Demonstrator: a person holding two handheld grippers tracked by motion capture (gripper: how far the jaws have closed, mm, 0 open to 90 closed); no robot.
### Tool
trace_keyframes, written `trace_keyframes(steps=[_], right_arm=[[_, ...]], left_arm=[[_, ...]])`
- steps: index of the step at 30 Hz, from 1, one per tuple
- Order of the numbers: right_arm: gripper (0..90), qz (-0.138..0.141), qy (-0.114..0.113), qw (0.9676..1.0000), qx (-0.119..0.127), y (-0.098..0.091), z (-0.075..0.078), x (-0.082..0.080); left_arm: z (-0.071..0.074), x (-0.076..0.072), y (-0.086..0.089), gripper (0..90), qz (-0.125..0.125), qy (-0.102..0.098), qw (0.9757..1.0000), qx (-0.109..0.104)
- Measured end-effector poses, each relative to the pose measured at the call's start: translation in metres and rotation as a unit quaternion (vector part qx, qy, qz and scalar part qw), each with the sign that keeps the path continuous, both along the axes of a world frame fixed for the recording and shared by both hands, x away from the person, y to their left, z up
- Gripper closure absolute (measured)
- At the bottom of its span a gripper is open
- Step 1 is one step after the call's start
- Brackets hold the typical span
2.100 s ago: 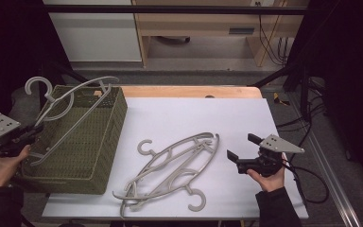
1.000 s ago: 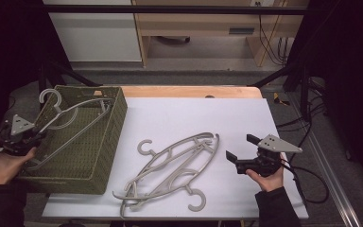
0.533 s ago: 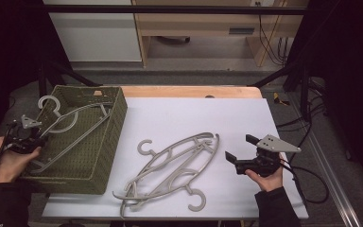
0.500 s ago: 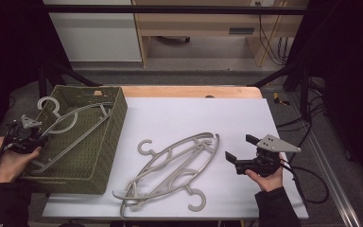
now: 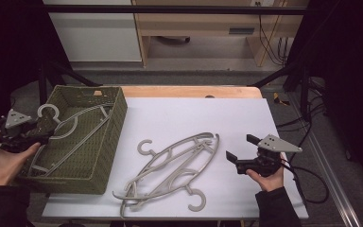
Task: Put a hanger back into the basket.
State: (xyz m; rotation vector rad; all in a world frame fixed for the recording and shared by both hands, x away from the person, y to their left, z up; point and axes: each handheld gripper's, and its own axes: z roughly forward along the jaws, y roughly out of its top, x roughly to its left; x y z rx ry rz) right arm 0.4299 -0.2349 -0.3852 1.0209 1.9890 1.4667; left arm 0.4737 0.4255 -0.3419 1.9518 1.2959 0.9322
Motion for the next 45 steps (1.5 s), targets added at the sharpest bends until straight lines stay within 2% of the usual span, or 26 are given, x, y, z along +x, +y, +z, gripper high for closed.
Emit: trace_keyframes(steps=[2,3,5,7,8,12,13,16,17,18,21,22,23,25,28,32,33,34,38,39,42,45], right_arm=[[2.5,0.000,-0.001,1.0000,0.001,0.000,0.000,0.000],[2.5,0.000,-0.001,1.0000,0.001,0.000,0.000,0.000],[2.7,0.000,-0.001,1.0000,0.001,-0.001,0.000,0.000],[2.7,0.000,0.000,1.0000,0.002,-0.001,0.000,0.000],[2.7,0.000,0.000,1.0000,0.002,-0.001,0.000,0.000],[2.6,0.000,0.001,1.0000,0.002,-0.002,0.000,0.000],[2.6,0.000,0.001,1.0000,0.001,-0.002,0.000,0.001],[2.6,-0.001,0.002,1.0000,0.003,-0.003,0.000,0.000],[2.6,-0.001,0.002,1.0000,0.003,-0.003,0.000,0.000],[2.6,-0.003,0.001,1.0000,0.005,-0.004,0.000,0.000],[2.6,-0.003,0.002,1.0000,0.004,-0.004,0.000,0.000],[2.6,-0.003,0.003,1.0000,0.005,-0.004,0.000,0.000],[2.5,-0.004,0.003,1.0000,0.004,-0.004,-0.001,0.001],[2.5,-0.003,0.004,1.0000,0.005,-0.004,-0.001,0.001],[2.5,0.000,0.004,1.0000,0.003,-0.004,-0.001,0.001],[2.4,0.001,0.005,1.0000,0.001,-0.003,-0.002,0.000],[2.4,0.001,0.005,1.0000,0.001,-0.003,-0.002,0.000],[2.4,0.001,0.005,1.0000,0.001,-0.003,-0.002,-0.001],[2.4,0.002,0.004,1.0000,0.002,-0.004,-0.002,-0.001],[2.4,0.002,0.004,1.0000,0.002,-0.004,-0.002,-0.001],[2.4,0.003,0.004,1.0000,0.001,-0.005,-0.003,-0.001],[2.4,0.004,0.005,1.0000,0.003,-0.005,-0.003,-0.001]], left_arm=[[0.003,-0.002,-0.009,32.9,-0.021,-0.006,0.9996,-0.016],[0.003,-0.002,-0.009,31.4,-0.021,-0.006,0.9996,-0.016],[0.005,-0.006,-0.026,28.7,-0.048,-0.016,0.9983,-0.030],[0.005,-0.007,-0.032,26.0,-0.055,-0.020,0.9977,-0.035],[0.007,-0.010,-0.043,25.1,-0.074,-0.026,0.9957,-0.049],[0.008,-0.017,-0.070,21.0,-0.109,-0.039,0.9914,-0.060],[0.008,-0.017,-0.070,20.0,-0.109,-0.039,0.9914,-0.060],[0.009,-0.024,-0.096,15.9,-0.142,-0.049,0.9858,-0.075],[0.009,-0.024,-0.096,14.7,-0.142,-0.049,0.9858,-0.075],[0.008,-0.028,-0.108,14.0,-0.163,-0.050,0.9810,-0.092],[0.004,-0.034,-0.126,11.3,-0.187,-0.047,0.9751,-0.110],[0.002,-0.036,-0.132,11.2,-0.195,-0.048,0.9736,-0.109],[0.002,-0.036,-0.132,11.0,-0.195,-0.048,0.9736,-0.109],[-0.003,-0.041,-0.147,10.9,-0.212,-0.046,0.9690,-0.118],[-0.008,-0.045,-0.160,10.9,-0.225,-0.041,0.9667,-0.114],[-0.016,-0.052,-0.177,11.3,-0.246,-0.037,0.9620,-0.113],[-0.016,-0.052,-0.177,11.4,-0.246,-0.037,0.9620,-0.113],[-0.019,-0.055,-0.187,11.3,-0.260,-0.030,0.9589,-0.110],[-0.023,-0.060,-0.202,11.4,-0.282,-0.020,0.9535,-0.103],[-0.025,-0.061,-0.207,11.5,-0.291,-0.015,0.9513,-0.099],[-0.029,-0.063,-0.216,12.0,-0.304,-0.005,0.9481,-0.094],[-0.036,-0.065,-0.227,12.7,-0.321,0.012,0.9431,-0.084]])
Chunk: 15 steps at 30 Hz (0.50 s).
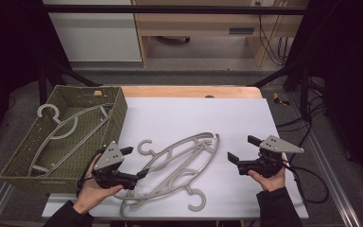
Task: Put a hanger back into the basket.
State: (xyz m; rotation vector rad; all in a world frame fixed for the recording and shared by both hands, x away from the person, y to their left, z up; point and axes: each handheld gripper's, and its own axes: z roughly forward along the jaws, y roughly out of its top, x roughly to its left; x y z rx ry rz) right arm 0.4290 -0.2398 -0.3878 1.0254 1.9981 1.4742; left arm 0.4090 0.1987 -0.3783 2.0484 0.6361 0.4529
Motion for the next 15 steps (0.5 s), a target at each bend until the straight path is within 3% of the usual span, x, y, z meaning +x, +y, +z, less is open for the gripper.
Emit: trace_keyframes(steps=[10,15], right_arm=[[2.6,0.003,0.003,1.0000,0.002,0.001,-0.001,0.000],[2.6,0.003,0.000,1.0000,0.003,0.000,0.000,-0.002]], left_arm=[[-0.022,-0.002,-0.028,16.8,-0.048,0.032,0.9970,0.051],[-0.034,-0.004,-0.044,20.5,-0.085,0.053,0.9902,0.097]])
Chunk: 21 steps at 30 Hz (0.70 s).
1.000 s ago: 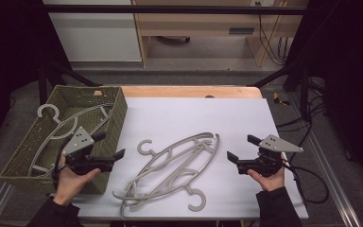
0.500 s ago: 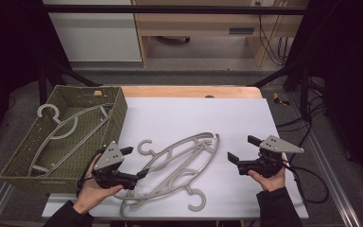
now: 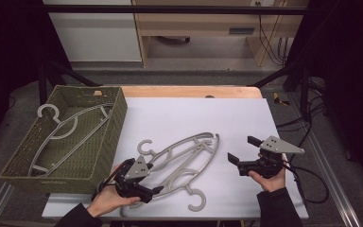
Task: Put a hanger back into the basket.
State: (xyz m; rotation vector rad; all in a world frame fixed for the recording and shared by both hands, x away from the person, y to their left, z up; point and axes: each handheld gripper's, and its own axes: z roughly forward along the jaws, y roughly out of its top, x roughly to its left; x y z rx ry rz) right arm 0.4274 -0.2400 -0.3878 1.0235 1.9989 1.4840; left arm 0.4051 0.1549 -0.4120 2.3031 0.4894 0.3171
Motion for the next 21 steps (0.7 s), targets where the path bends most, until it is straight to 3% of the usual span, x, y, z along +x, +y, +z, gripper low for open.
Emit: trace_keyframes(steps=[3,5,6,11,21], right_arm=[[2.6,0.000,0.000,1.0000,-0.001,0.000,0.000,0.000],[2.6,0.001,0.001,1.0000,-0.001,0.000,0.000,0.000],[2.7,0.003,0.001,1.0000,-0.003,0.000,-0.001,0.000],[2.8,0.005,0.001,1.0000,-0.003,0.001,-0.001,0.001],[2.8,0.006,0.003,1.0000,-0.005,0.002,-0.002,0.001]], left_arm=[[-0.005,-0.002,-0.009,22.4,-0.020,0.005,0.9994,0.026],[-0.007,-0.003,-0.011,24.0,-0.025,0.007,0.9991,0.032],[-0.009,-0.003,-0.015,25.5,-0.036,0.008,0.9982,0.048],[-0.015,-0.004,-0.025,34.6,-0.053,0.016,0.9961,0.068],[-0.032,-0.003,-0.040,49.9,-0.061,0.029,0.9910,0.115]])
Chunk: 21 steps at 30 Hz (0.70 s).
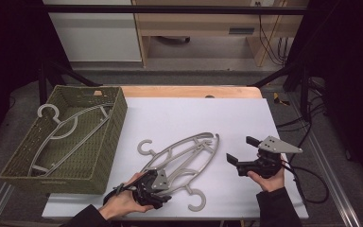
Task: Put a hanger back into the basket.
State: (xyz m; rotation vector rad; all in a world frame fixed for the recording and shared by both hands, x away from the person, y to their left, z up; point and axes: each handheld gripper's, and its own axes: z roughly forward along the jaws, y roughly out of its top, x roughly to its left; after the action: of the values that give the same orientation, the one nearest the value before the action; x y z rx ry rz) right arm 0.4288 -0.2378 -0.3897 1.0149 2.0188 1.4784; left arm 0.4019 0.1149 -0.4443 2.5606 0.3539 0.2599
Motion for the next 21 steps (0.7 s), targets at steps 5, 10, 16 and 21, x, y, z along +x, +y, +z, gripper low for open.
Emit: trace_keyframes(steps=[5,10,16,21], right_arm=[[2.8,0.000,0.001,1.0000,0.000,0.000,0.000,0.000],[2.8,0.001,0.000,1.0000,-0.001,0.000,0.000,0.000],[2.7,0.001,0.000,1.0000,0.001,0.000,0.000,0.000],[2.7,0.002,0.001,1.0000,0.000,0.000,0.000,0.000]], left_arm=[[-0.003,0.000,-0.006,55.3,0.005,0.009,0.9999,0.007],[-0.005,0.000,-0.011,58.5,0.019,0.008,0.9996,0.019],[-0.010,0.003,-0.012,65.5,0.038,0.033,0.9981,0.036],[-0.008,0.004,-0.013,76.8,0.049,0.057,0.9964,0.041]])
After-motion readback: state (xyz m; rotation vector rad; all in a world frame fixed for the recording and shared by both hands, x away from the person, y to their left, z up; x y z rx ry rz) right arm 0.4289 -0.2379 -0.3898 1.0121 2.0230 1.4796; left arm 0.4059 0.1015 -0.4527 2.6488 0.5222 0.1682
